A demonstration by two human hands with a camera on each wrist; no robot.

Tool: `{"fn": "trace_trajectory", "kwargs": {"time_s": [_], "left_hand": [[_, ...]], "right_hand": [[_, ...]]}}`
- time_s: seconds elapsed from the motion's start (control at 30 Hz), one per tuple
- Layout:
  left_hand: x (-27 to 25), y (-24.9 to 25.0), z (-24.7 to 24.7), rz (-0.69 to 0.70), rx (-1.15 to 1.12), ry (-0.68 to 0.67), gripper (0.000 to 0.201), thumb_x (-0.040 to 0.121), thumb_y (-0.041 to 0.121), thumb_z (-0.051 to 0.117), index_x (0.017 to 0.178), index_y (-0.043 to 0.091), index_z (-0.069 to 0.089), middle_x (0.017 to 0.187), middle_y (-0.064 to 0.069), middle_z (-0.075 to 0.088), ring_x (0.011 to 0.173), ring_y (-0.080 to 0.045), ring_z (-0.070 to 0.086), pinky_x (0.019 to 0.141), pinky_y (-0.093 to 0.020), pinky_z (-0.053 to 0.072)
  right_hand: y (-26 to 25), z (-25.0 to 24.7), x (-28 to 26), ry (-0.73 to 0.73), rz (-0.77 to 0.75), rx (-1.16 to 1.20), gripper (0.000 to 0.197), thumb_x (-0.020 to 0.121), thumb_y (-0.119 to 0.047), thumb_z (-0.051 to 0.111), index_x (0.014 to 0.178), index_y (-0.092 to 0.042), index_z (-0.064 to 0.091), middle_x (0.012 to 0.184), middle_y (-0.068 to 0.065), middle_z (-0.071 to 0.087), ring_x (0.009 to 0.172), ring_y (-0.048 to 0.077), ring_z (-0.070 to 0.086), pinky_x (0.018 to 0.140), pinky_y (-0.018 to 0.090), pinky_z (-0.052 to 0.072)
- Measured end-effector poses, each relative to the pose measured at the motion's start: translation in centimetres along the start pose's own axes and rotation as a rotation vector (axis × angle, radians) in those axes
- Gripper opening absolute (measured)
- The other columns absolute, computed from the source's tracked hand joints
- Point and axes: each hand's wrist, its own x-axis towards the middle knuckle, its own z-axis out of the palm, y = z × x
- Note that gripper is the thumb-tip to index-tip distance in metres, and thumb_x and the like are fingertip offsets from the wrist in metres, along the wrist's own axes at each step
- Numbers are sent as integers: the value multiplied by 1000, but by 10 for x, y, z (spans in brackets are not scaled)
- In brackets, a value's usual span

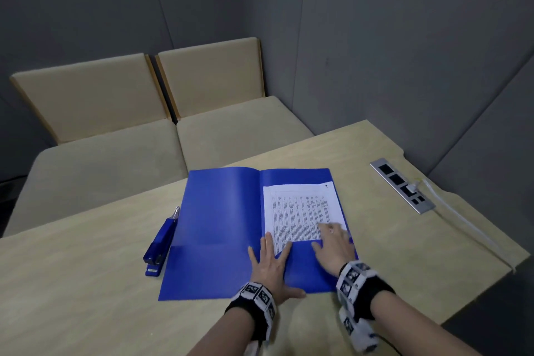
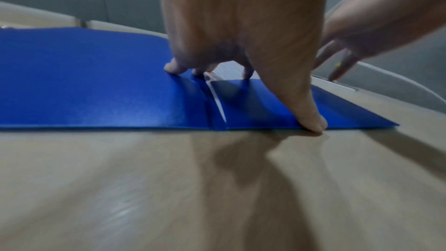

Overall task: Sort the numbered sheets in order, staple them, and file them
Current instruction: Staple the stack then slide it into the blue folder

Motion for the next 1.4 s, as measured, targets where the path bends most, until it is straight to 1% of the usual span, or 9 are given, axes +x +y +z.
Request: {"fn": "trace_trajectory", "kwargs": {"time_s": [0.13, 0.23, 0.33, 0.43, 0.7, 0.97, 1.1, 1.2, 1.4], "left_hand": [[1, -14, -17, -27, -151, 218, 88, 79, 64, 55, 149, 28, 15, 159, -3, 4, 147, -23, -7, 117, -54, -5], [-6, -54, -29, -313, -183, 451, 71, 88, 53, 49, 147, 23, 23, 157, -7, 15, 147, -28, 1, 115, -56, -1], [-18, -101, -39, -706, -390, 429, 79, 87, 47, 54, 149, 17, 14, 157, -14, 9, 144, -36, 7, 115, -58, 12], [-27, -133, -48, -818, -571, 404, 82, 84, 45, 60, 146, 12, 18, 150, -21, 19, 136, -40, 23, 109, -54, 26], [-38, -163, -77, -741, -631, 392, 70, 78, 32, 67, 136, 11, 34, 136, -18, 43, 123, -39, 44, 101, -47, 39], [-86, -93, -170, -103, -941, 494, 28, 97, 37, 47, 97, 18, 67, 79, -6, 67, 67, -18, 62, 66, -34, 50], [-63, -33, -154, 156, -994, 330, 39, 102, 33, 33, 118, 17, 65, 111, -3, 68, 95, -9, 63, 85, -22, 47], [-26, -9, -101, 190, -537, 262, 40, 99, 34, 43, 136, 21, 49, 143, -7, 44, 132, -16, 42, 113, -28, 28], [-12, -21, -12, 61, 104, -16, 70, 93, 57, 32, 150, 36, -3, 159, -2, -16, 146, -28, -13, 120, -45, 1]], "right_hand": [[0, 29, -9, -244, -25, -78, 61, 95, -50, 38, 149, -34, 15, 160, -4, -1, 147, 28, -2, 115, 56, 11], [13, 32, -8, -256, -86, -145, 65, 95, -48, 39, 150, -37, 7, 160, -4, -9, 147, 28, -8, 116, 58, 5], [27, 27, -2, -155, 24, -97, 67, 92, -51, 43, 149, -38, 10, 160, 0, -12, 147, 31, -8, 115, 59, 9], [43, 23, 4, -93, 230, -9, 87, 82, -62, 53, 150, -35, 7, 159, 7, -6, 145, 37, 1, 115, 54, 18], [54, 17, 11, -66, 258, -25, 95, 74, -66, 58, 149, -32, 11, 152, 6, 17, 135, 30, 26, 108, 44, 31], [55, 4, 16, -12, 273, 163, 96, 72, -45, 73, 148, -25, 18, 143, 9, 31, 129, 33, 32, 106, 43, 33], [51, 0, 22, 0, 251, 471, 49, 95, -37, 46, 139, -18, 41, 143, 15, 42, 129, 35, 37, 108, 40, 29], [55, -8, 20, -87, 310, 998, 39, 94, -44, 36, 105, -16, 60, 116, 10, 58, 103, 26, 56, 90, 39, 43], [66, -14, 12, -312, 316, 1263, 49, 98, -46, 38, 137, -16, 44, 131, 3, 53, 124, 25, 50, 102, 45, 39]]}}
